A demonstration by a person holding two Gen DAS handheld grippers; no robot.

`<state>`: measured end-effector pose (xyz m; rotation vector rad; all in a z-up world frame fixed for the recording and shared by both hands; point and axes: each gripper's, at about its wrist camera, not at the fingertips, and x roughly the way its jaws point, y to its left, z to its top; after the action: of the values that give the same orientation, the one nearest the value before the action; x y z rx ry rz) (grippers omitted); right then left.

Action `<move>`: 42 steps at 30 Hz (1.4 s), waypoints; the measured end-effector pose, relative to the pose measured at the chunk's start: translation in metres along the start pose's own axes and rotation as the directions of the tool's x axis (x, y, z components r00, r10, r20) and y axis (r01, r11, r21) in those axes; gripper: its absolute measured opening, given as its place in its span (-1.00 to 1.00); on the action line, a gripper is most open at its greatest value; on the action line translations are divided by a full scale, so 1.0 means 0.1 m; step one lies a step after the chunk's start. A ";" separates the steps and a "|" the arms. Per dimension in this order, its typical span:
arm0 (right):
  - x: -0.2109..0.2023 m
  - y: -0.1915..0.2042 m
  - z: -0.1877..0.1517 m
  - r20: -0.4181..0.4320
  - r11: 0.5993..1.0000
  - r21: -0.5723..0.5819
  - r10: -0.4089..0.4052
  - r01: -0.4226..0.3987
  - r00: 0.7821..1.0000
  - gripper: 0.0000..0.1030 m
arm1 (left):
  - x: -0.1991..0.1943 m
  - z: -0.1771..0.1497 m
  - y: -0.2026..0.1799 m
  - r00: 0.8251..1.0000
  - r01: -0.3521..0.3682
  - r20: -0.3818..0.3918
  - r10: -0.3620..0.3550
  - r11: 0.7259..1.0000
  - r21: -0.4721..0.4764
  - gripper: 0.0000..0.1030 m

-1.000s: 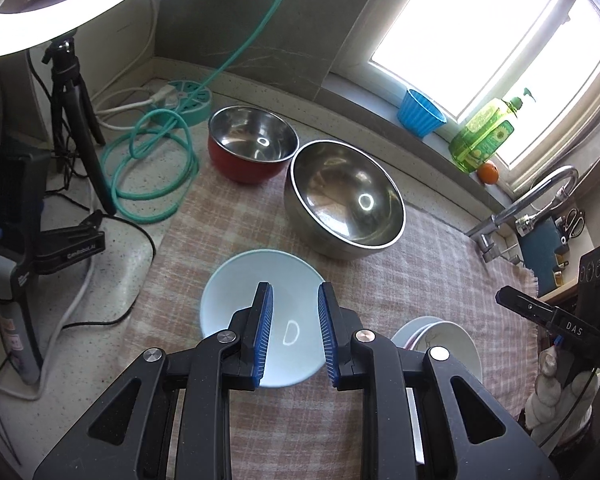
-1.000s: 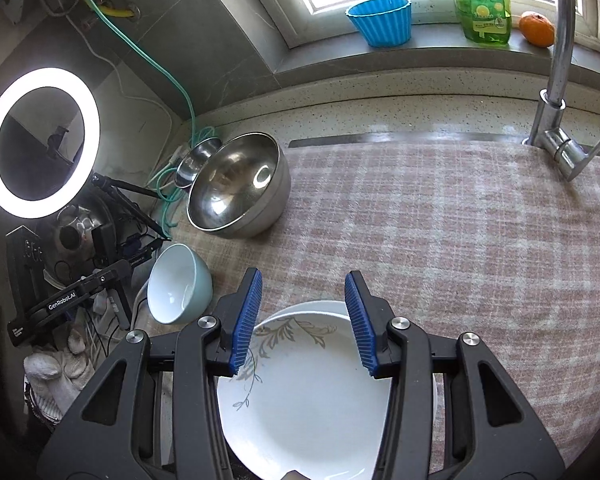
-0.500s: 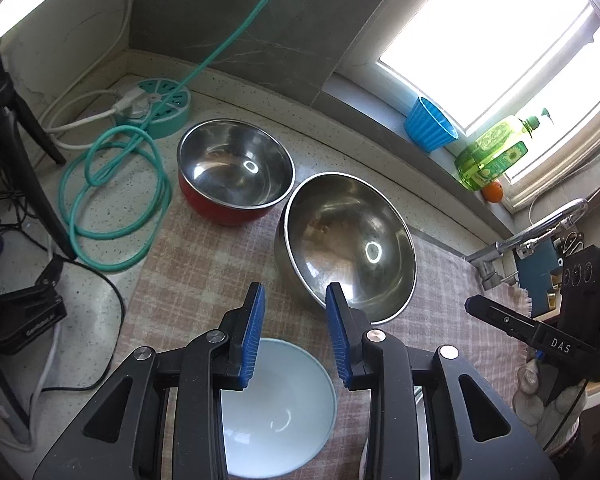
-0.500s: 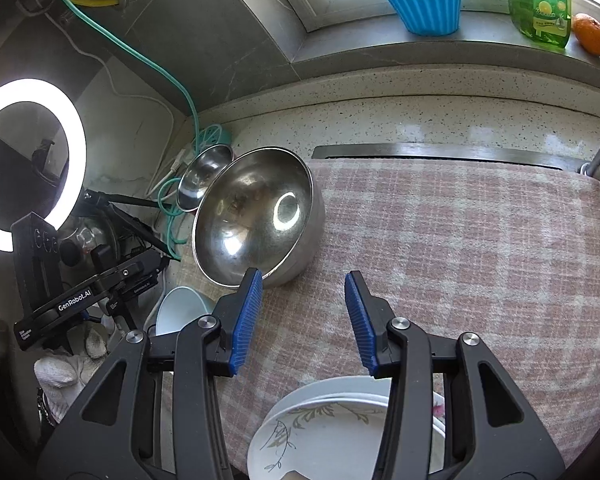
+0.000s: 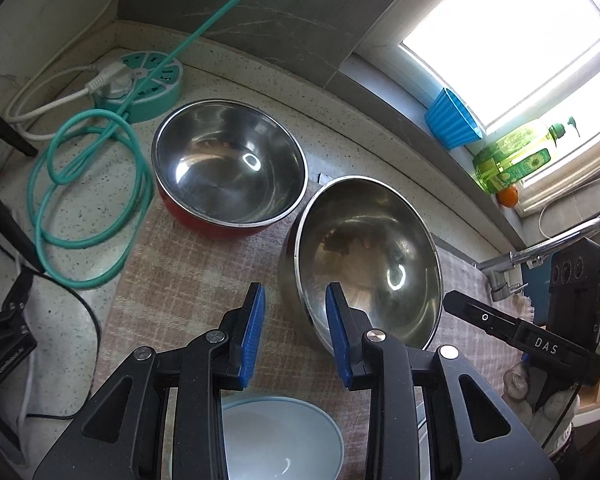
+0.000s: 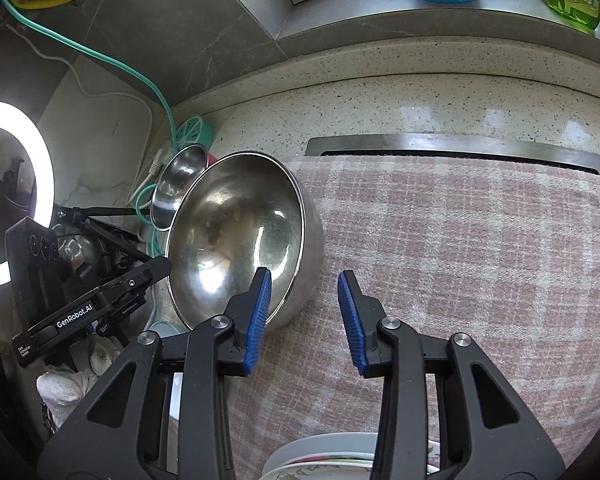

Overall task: Organize plates and bowls
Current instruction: 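Move both grippers to the large steel bowl rim and close on it, then lift the large steel bowl and lower it beside the plate stack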

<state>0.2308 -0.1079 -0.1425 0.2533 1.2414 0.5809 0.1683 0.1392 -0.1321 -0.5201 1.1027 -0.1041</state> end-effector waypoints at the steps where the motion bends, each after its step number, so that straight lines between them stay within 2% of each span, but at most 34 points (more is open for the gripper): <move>1: 0.02 0.00 0.02 -0.003 1.000 0.002 -0.002 0.002 1.000 -0.32 | 0.02 0.01 0.00 1.000 0.000 -0.002 0.000 1.000 0.000 -0.43; 5: 0.09 -0.02 0.07 -0.014 1.000 0.002 -0.004 0.004 1.000 -0.42 | 0.06 0.02 -0.03 1.000 0.000 -0.009 0.000 1.000 0.014 -0.43; 8: 0.14 -0.02 0.08 -0.027 1.000 -0.004 -0.006 0.006 1.000 -0.59 | 0.10 0.02 -0.06 1.000 0.003 -0.015 -0.003 1.000 0.024 -0.46; 11: 0.17 0.01 0.08 -0.037 1.000 -0.015 -0.007 0.006 0.999 -0.72 | 0.12 0.02 -0.09 1.000 0.000 -0.017 0.001 0.999 0.042 -0.62; 19: 0.13 0.08 0.06 -0.028 0.999 -0.042 -0.030 0.029 0.999 -0.72 | 0.11 0.02 -0.11 1.000 -0.011 -0.014 0.012 0.999 0.050 -0.63; 26: -0.11 0.02 -0.02 -0.015 0.999 -0.038 -0.025 0.024 1.000 -0.72 | 0.06 -0.05 -0.25 1.000 0.019 -0.014 -0.018 0.997 0.070 -0.63; 34: -0.57 -0.24 -0.20 0.018 0.999 -0.003 -0.037 0.037 0.999 -0.72 | 0.00 -0.20 -0.65 0.997 0.075 -0.017 -0.073 0.987 0.140 -0.63; 42: -1.09 -0.66 -0.47 0.070 0.996 0.062 -0.074 0.069 0.995 -0.72 | 0.13 -0.37 -1.17 0.990 0.136 -0.063 -0.125 0.966 0.219 -0.63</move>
<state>0.1826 -0.2280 -0.1013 0.2762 1.1942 0.4696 0.1621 0.0190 -0.1027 -0.3896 1.0876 -0.3535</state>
